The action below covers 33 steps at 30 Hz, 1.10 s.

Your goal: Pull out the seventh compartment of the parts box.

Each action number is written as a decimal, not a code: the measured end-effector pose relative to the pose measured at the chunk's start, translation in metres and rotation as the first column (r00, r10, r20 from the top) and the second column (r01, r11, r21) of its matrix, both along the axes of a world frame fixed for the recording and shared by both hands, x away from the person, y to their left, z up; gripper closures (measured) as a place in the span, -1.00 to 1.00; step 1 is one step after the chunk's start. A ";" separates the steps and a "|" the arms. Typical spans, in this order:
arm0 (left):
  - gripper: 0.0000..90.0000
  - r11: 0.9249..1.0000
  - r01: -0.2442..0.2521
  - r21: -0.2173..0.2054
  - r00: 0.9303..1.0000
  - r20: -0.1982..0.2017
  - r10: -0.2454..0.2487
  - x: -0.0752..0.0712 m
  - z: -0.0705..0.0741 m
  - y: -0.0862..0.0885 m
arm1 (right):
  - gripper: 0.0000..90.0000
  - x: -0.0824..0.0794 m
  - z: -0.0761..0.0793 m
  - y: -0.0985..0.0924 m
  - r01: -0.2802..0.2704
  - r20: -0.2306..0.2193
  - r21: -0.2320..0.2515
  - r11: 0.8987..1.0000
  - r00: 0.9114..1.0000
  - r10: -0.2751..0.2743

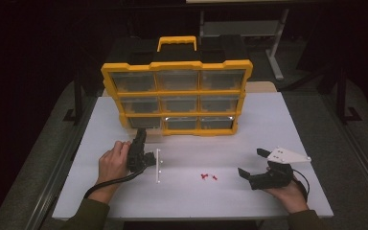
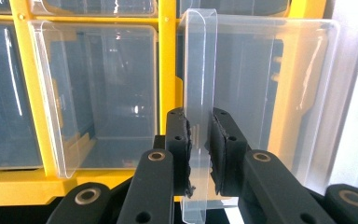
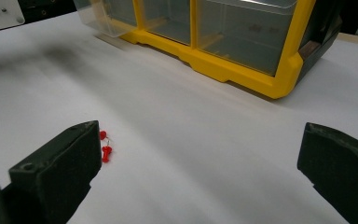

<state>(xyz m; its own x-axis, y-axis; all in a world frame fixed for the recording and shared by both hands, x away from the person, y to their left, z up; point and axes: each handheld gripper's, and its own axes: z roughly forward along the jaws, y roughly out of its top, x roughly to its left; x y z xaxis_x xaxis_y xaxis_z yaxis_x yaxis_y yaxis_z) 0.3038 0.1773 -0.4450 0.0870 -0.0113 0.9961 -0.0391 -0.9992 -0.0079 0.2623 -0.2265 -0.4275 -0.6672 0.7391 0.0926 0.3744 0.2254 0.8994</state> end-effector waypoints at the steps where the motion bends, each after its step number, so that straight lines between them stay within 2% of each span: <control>1: 0.75 1.000 0.003 -0.002 1.000 -0.001 -0.003 -0.001 0.000 0.000 | -1.00 0.000 0.000 0.000 0.001 0.001 0.000 1.000 1.000 -0.001; 11: 0.75 1.000 0.000 -0.004 1.000 -0.013 0.000 -0.014 0.002 0.001 | -1.00 0.000 0.000 -0.001 0.003 0.002 0.000 1.000 1.000 -0.003; 13: 0.75 1.000 0.005 -0.014 1.000 -0.016 -0.005 -0.016 0.002 0.001 | -1.00 0.000 0.000 -0.001 0.004 0.001 0.001 1.000 1.000 -0.004; 19: 0.75 1.000 -0.001 -0.005 1.000 -0.026 0.001 -0.022 0.003 0.001 | -1.00 0.000 0.000 -0.001 0.005 0.003 0.000 1.000 1.000 -0.005; 26: 0.74 1.000 0.008 -0.020 0.999 -0.037 -0.009 -0.029 0.005 0.002 | -1.00 0.000 0.000 -0.001 0.006 0.004 -0.002 1.000 1.000 -0.006; 33: 0.74 1.000 0.013 -0.016 0.999 -0.048 -0.014 -0.034 0.005 0.002 | -1.00 -0.001 0.000 -0.001 0.007 0.003 -0.002 1.000 1.000 -0.007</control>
<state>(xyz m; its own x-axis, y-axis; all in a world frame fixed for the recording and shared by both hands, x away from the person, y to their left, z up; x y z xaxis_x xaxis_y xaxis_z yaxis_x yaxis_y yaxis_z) 0.2695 0.1794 -0.4400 0.1343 0.0031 0.9909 -0.0528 -0.9986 0.0103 0.2617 -0.2276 -0.4275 -0.6626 0.7437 0.0893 0.3731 0.2243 0.9003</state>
